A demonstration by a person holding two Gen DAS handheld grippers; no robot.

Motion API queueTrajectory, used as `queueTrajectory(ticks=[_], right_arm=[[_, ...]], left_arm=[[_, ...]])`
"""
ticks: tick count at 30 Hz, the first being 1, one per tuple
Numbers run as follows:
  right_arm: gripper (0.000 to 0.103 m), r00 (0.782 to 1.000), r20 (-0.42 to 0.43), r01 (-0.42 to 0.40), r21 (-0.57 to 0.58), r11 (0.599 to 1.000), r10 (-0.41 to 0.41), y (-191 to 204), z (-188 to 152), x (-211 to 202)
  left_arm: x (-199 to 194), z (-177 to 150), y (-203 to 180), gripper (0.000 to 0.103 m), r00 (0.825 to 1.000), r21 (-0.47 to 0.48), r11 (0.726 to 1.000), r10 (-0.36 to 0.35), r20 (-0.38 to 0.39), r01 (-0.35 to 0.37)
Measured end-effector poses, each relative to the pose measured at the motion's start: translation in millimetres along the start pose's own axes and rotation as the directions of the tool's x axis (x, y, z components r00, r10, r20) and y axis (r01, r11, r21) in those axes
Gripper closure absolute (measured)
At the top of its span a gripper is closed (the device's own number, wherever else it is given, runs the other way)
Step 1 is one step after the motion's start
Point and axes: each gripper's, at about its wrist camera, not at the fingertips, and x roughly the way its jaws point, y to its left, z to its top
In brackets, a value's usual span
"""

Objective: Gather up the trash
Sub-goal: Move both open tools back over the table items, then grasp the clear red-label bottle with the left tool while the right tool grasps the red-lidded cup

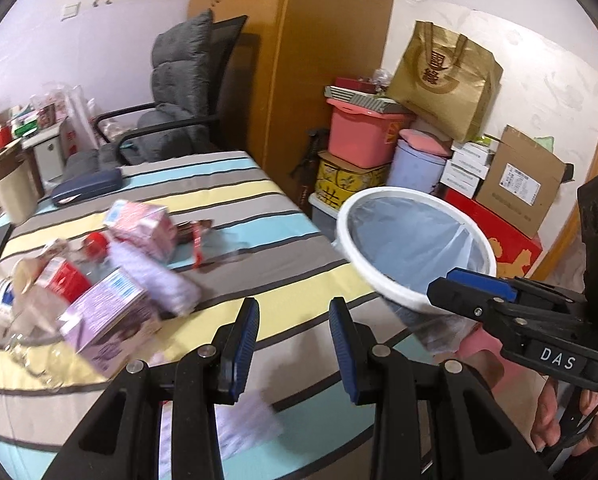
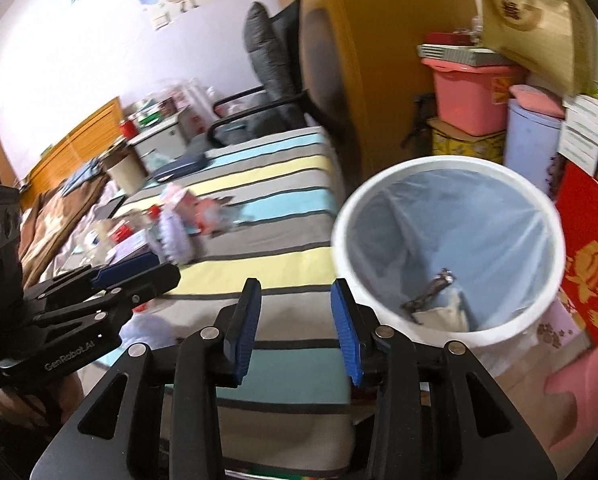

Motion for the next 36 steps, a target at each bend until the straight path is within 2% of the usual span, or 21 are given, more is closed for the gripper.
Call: queueTrajectory(ticks=[12,22,23,26,27,28,31,36], right_arm=[[0.064,0.995,-0.039,-0.091,-0.065,0.994,0.088,39.1,-9.3,12.4],[0.064,0.981,-0.085,-0.185,-0.093,0.978,0.177,63.5,-14.3,23.4],[0.062,0.980,-0.087,-0.188,-0.094,0.978,0.180,65.4,-14.7,24.1],[0.046,0.977,-0.098,-0.199,-0.100,0.975,0.189,71.6,-14.8,27.8],[0.046,0.976,-0.099,-0.202,-0.102,0.974,0.192,73.3,-14.6,28.4],[0.046,0.976,-0.102,-0.204,-0.107,0.973,0.194,75.6,-14.3,29.3],[0.046,0.974,-0.112,-0.211,-0.124,0.969,0.198,83.0,-13.4,33.1],[0.046,0.966,-0.138,-0.237,-0.152,0.959,0.217,100.6,-11.4,44.5]], left_arm=[[-36.3,-32.0,43.8,0.067,0.995,-0.062,0.993,0.097,0.002,-0.096],[-59.0,-47.5,87.1,0.067,0.984,-0.131,0.976,0.177,0.002,-0.176],[-60.2,-47.7,90.4,0.067,0.983,-0.134,0.974,0.183,0.002,-0.181],[-64.2,-47.6,102.2,0.066,0.977,-0.151,0.966,0.213,0.005,-0.210],[-65.4,-47.4,104.9,0.066,0.975,-0.154,0.964,0.221,0.007,-0.217],[-67.9,-46.7,109.9,0.064,0.971,-0.163,0.958,0.239,0.012,-0.234],[-72.3,-44.8,120.9,0.051,0.965,-0.178,0.951,0.261,0.025,-0.253],[-72.8,-39.7,136.8,0.047,0.957,-0.187,0.943,0.289,0.038,-0.277]])
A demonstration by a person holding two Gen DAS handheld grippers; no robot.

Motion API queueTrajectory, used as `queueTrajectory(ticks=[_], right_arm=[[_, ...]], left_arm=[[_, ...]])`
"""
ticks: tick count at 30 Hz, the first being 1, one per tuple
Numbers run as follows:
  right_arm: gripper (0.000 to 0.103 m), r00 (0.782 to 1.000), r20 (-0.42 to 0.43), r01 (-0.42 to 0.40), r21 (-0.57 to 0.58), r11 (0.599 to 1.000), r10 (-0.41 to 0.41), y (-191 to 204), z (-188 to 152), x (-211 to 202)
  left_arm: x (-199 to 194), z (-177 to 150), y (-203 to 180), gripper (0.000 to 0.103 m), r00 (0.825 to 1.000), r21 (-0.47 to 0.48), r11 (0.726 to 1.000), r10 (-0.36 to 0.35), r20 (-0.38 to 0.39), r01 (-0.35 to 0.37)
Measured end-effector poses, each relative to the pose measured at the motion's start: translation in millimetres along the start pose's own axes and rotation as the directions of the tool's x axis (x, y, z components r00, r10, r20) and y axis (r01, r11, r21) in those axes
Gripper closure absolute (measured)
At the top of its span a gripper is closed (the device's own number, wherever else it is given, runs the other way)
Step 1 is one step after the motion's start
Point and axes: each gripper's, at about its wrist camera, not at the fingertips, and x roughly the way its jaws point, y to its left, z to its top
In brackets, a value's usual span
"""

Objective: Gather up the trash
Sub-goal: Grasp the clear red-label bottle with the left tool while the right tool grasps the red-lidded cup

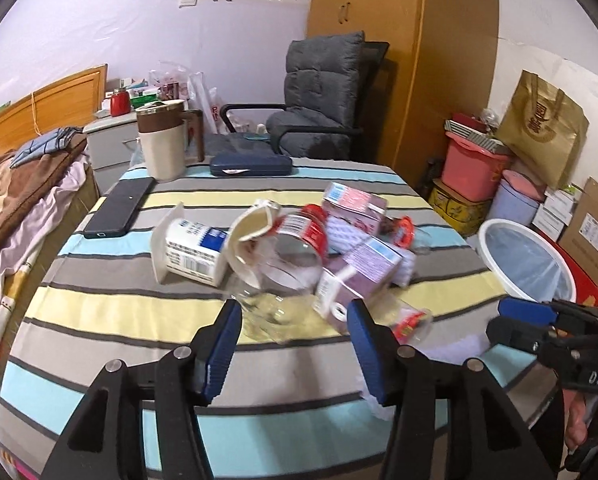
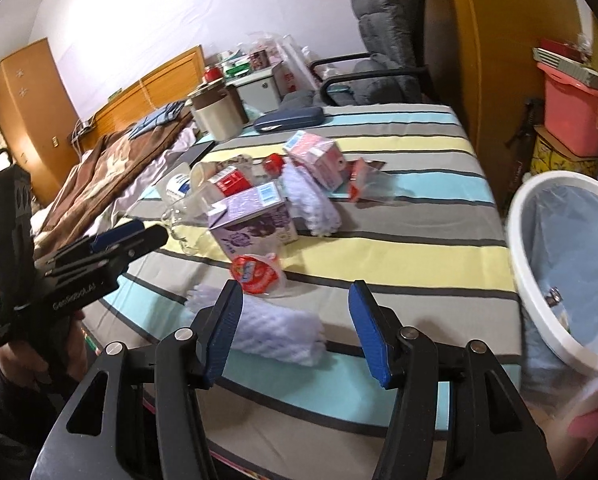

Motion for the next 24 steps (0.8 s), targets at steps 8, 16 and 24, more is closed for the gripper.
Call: queueTrajectory(ticks=[8,16,24], right_arm=[[0.043,0.999,-0.036,-0.022,-0.029,0.999,0.021,12.9,8.1,22.0],[0.041,0.997,-0.072,-0.012,-0.034,0.999,0.009,13.1,9.5,37.9],[0.041,0.995,-0.097,-0.010,-0.033,0.999,0.006,13.2,9.7,45.3]], left_arm=[[31.3,11.7,18.4,0.035,0.998,0.011,0.999,-0.052,-0.031,0.053],[68.8,10.1,28.7,0.035,0.988,-0.006,0.994,-0.108,-0.108,0.108],[59.2,1.5,43.2,0.039,0.989,-0.086,0.990,-0.117,-0.094,0.109]])
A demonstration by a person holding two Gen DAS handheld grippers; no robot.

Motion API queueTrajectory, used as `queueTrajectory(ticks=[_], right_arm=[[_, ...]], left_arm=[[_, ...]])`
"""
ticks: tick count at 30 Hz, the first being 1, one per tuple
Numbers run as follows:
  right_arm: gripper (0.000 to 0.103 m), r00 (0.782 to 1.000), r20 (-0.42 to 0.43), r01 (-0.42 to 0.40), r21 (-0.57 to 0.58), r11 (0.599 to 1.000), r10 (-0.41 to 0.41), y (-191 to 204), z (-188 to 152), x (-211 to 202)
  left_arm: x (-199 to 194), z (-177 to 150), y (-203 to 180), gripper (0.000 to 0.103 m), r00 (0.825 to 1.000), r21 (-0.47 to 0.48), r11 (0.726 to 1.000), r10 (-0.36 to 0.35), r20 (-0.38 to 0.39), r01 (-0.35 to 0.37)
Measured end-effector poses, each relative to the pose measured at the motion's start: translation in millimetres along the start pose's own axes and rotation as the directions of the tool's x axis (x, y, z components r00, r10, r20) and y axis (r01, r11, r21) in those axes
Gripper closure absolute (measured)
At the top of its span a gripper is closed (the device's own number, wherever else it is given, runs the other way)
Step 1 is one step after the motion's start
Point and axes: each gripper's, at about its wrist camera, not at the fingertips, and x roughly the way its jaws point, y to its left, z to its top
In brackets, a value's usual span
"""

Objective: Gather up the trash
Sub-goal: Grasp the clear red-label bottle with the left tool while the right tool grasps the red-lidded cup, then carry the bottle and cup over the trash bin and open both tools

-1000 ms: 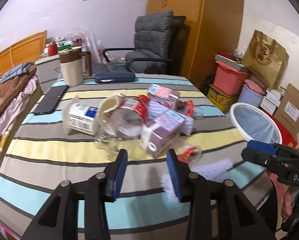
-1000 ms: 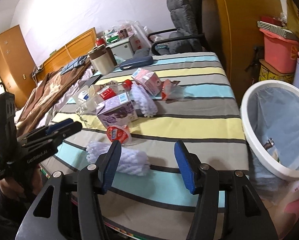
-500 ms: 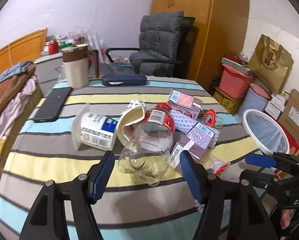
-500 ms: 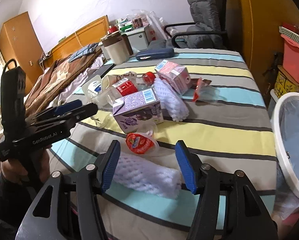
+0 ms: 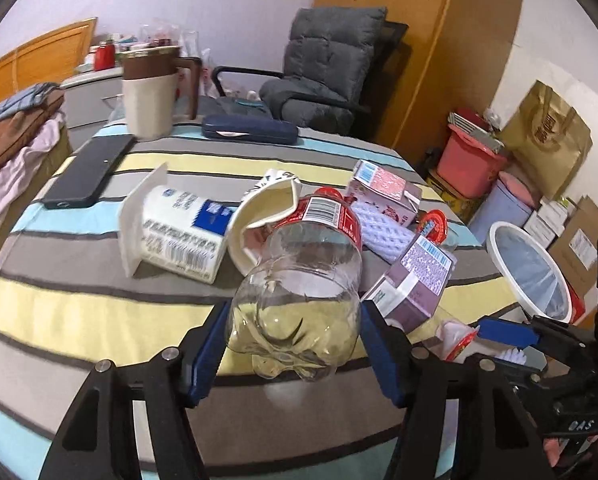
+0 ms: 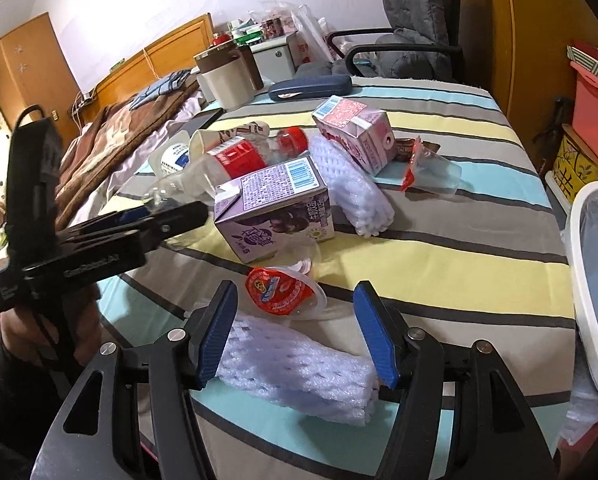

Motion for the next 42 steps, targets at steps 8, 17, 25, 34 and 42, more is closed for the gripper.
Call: queueTrajectory(ticks=[8,17,25,34,42], right_arm=[[0.041,1.000,-0.016,0.010,-0.015,1.000,-0.010,6.5,4.4,13.1],[0.055,0.999,-0.019,0.039,0.024,0.999,-0.038,-1.5,6.0,9.4],[0.056,0.999,0.009,0.034,0.042,0.999,-0.035,-5.1,3.2,0.5],[0.056,0.997,0.061,0.033,0.069,0.997,-0.038,-14.8,1.7,-18.1],[0.056,0.995,0.094,0.035,0.085,0.996,-0.043,-18.1,-0.7,-28.9]], left_arm=[[-22.2,-25.6,3.1,0.038,0.999,-0.035,0.999,0.039,-0.005,-0.039],[-18.4,-13.7,-5.2,0.037,1.000,0.015,1.000,0.023,-0.011,-0.023],[-4.7,-17.0,-8.3,0.041,0.999,0.027,1.000,0.005,-0.052,-0.004],[-33.7,-29.5,-13.5,0.041,1.000,-0.003,1.000,0.019,0.001,-0.019],[-53.5,-31.3,-20.1,0.041,0.999,-0.005,0.999,0.039,0.038,-0.039]])
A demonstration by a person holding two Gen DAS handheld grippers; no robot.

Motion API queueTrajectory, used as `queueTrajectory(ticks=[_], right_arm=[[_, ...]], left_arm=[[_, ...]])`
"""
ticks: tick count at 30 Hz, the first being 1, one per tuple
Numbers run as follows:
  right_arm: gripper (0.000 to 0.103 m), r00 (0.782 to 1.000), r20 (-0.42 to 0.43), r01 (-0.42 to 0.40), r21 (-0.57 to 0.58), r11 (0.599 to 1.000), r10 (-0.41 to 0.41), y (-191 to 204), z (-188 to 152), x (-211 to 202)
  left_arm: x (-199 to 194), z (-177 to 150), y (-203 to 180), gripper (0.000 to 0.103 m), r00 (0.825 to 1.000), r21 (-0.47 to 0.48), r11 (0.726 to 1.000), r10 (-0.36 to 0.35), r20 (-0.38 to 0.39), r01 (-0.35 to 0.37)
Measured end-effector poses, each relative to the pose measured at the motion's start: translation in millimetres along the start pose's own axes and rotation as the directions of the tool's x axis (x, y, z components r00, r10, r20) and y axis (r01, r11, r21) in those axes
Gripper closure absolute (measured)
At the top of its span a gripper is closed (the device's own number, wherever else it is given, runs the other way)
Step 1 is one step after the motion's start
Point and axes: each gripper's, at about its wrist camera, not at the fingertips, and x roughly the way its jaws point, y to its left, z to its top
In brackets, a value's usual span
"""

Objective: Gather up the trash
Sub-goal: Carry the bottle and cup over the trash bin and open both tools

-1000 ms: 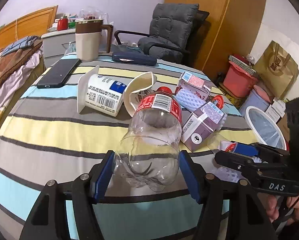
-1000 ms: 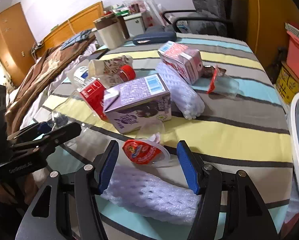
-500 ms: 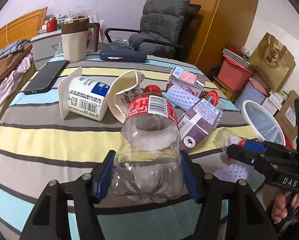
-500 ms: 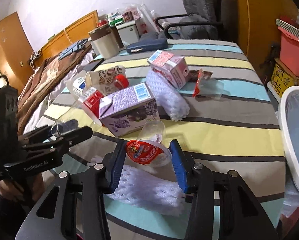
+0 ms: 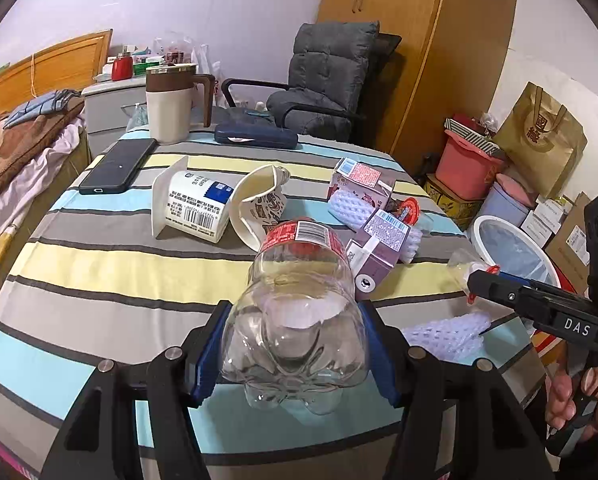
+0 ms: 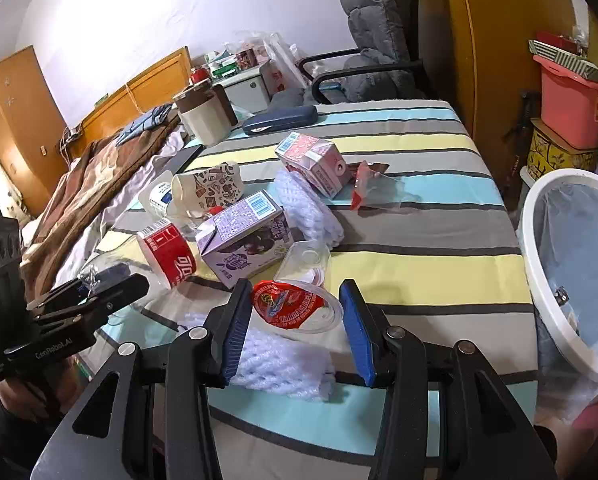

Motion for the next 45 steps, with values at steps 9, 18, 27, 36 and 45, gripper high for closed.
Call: queueTrajectory(ticks=[9,18,27,36,45], right_arm=[[0.056,0.999,0.031,0.005,0.013,1.000,-0.005,-7.6,-1.8,-11.9],[0.056,0.997,0.076,0.026,0.039,0.999,-0.029,-21.5,0.6,-27.0],[0.056,0.986,0.123,0.100,0.099,0.990,-0.112,-54.3,-1.4,-51.9],[0.056,0.965,0.135,0.197,0.184,0.963,-0.223,-93.6,-10.4,-76.3],[0.056,0.939,0.128,0.281,0.252,0.926,-0.320,-125.7,-18.9,-93.7]], left_arm=[[-18.7,7.0,-5.9,0.041,0.999,-0.004,1.000,0.005,0.054,-0.005],[-28.7,21.3,-33.1,0.041,0.995,0.038,0.999,-0.025,0.091,0.022],[-12.5,41.0,-87.2,0.041,0.988,0.130,0.985,-0.125,0.086,0.114],[16.6,46.9,-147.6,0.041,0.972,0.204,0.953,-0.233,0.028,0.223],[50.5,41.9,-213.5,0.041,0.942,0.277,0.901,-0.328,-0.068,0.334]])
